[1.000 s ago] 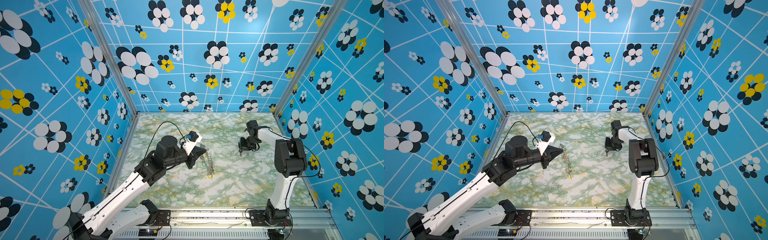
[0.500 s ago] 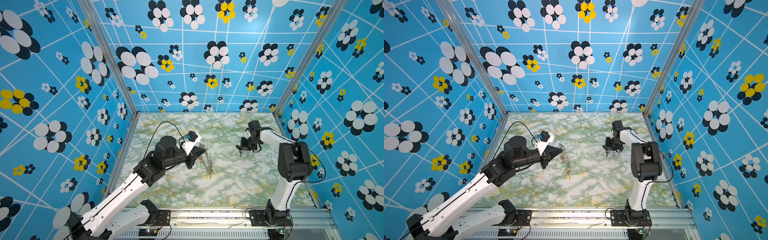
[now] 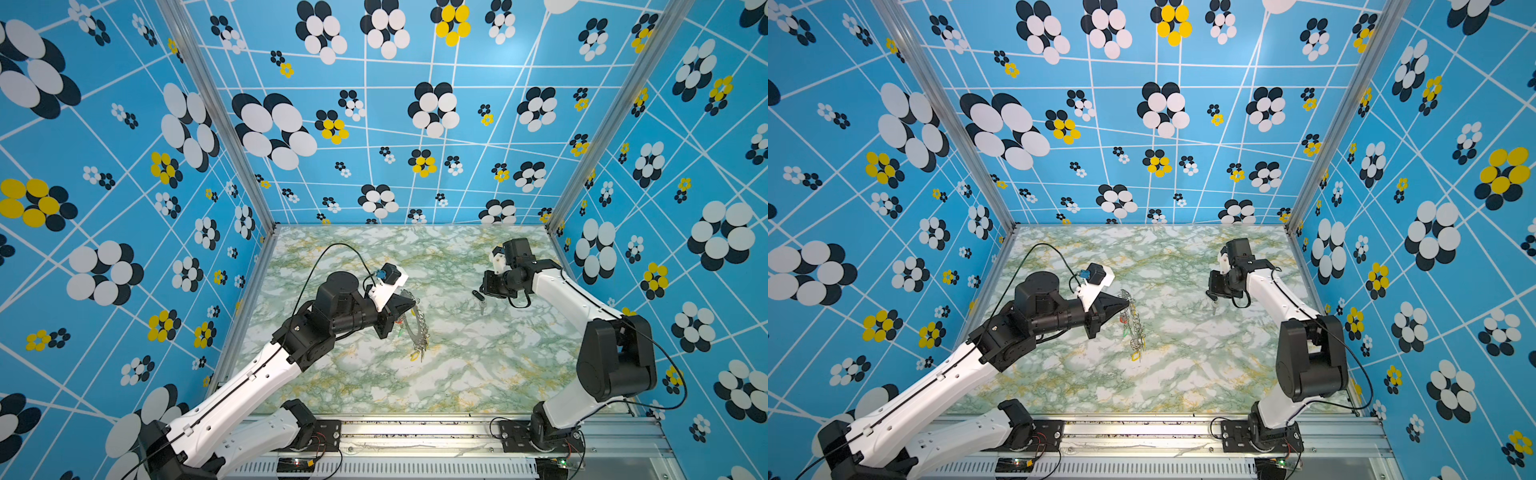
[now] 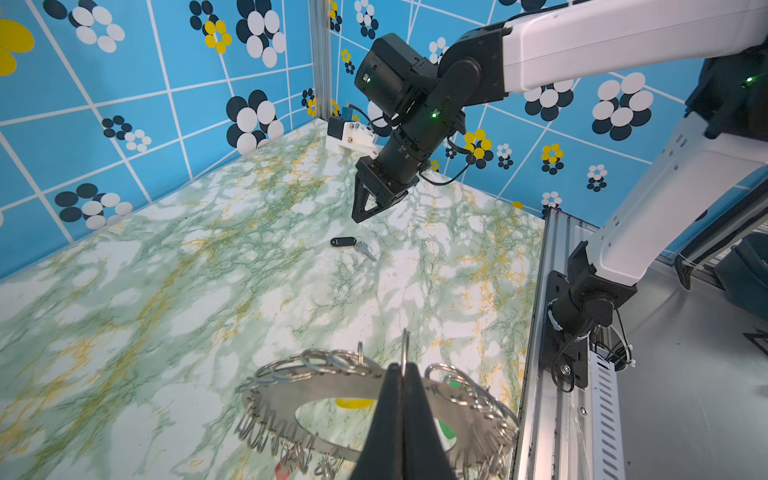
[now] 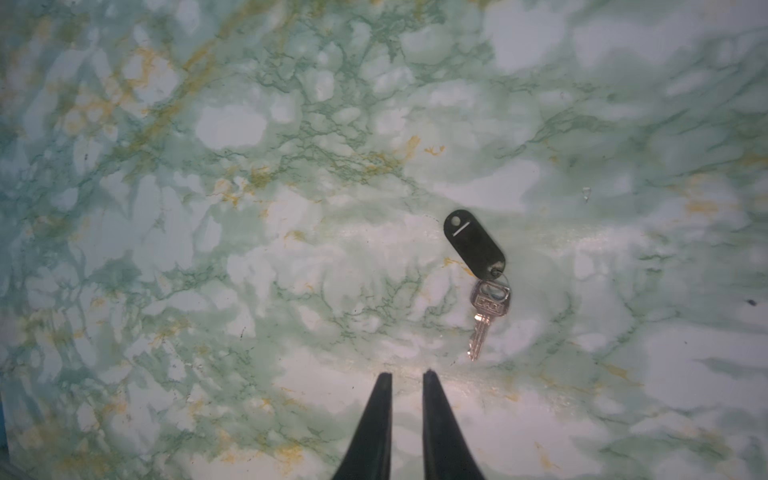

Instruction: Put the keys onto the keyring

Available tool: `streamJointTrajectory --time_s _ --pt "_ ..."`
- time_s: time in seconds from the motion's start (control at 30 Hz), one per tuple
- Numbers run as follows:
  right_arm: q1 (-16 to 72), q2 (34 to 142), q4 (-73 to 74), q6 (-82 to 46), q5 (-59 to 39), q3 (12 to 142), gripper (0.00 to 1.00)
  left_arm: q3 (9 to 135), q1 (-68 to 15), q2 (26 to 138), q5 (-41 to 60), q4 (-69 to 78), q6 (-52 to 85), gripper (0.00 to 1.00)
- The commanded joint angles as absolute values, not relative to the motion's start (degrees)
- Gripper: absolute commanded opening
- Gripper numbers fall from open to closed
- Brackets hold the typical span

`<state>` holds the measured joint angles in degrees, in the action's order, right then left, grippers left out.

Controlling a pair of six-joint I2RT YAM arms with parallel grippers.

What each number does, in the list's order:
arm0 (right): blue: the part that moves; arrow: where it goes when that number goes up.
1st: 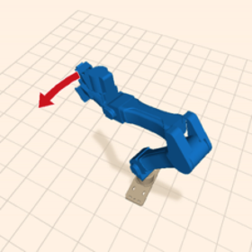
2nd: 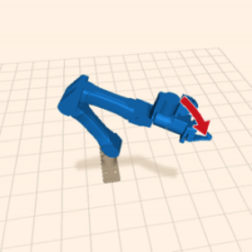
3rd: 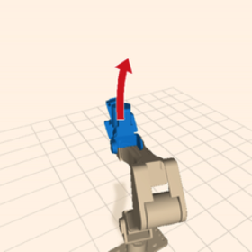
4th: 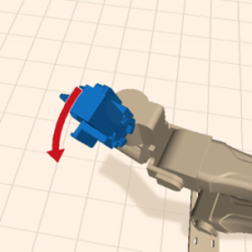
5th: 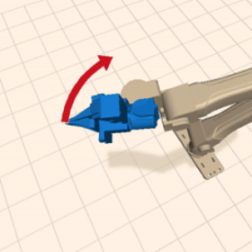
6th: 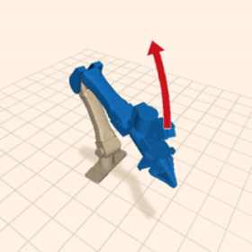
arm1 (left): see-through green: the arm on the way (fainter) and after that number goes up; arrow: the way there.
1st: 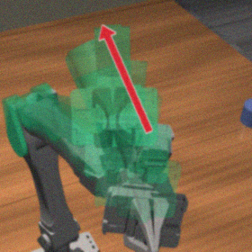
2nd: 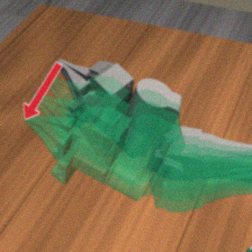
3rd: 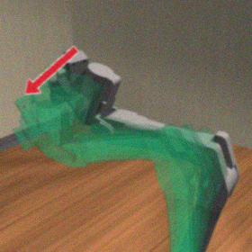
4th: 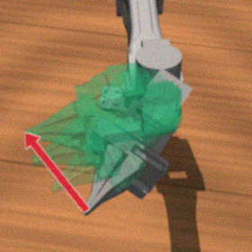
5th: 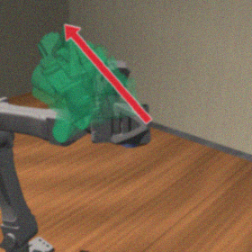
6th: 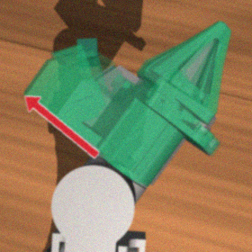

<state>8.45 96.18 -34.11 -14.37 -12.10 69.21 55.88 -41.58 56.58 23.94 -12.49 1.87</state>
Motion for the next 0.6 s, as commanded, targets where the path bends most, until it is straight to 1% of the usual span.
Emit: streamJointTrajectory --time_s 0.0,0.13,0.3,0.57 --pt "8.3 103.0 -37.1 -13.5 -8.2 72.0 0.28 58.3 -42.4 55.9 23.8 -10.2 1.1 0.00" --pt "8.2 106.8 -37.3 -12.4 -5.2 74.0 0.29 58.3 -42.4 54.8 22.7 -11.1 0.8 0.00" --pt "8.1 109.6 -38.7 -11.3 -2.5 75.9 0.27 57.6 -42.4 54.0 22.2 -11.6 0.4 0.00" --pt "7.4 108.6 -37.3 -11.3 -2.2 74.5 0.25 57.2 -42.4 53.7 22.0 -11.8 0.0 0.00"
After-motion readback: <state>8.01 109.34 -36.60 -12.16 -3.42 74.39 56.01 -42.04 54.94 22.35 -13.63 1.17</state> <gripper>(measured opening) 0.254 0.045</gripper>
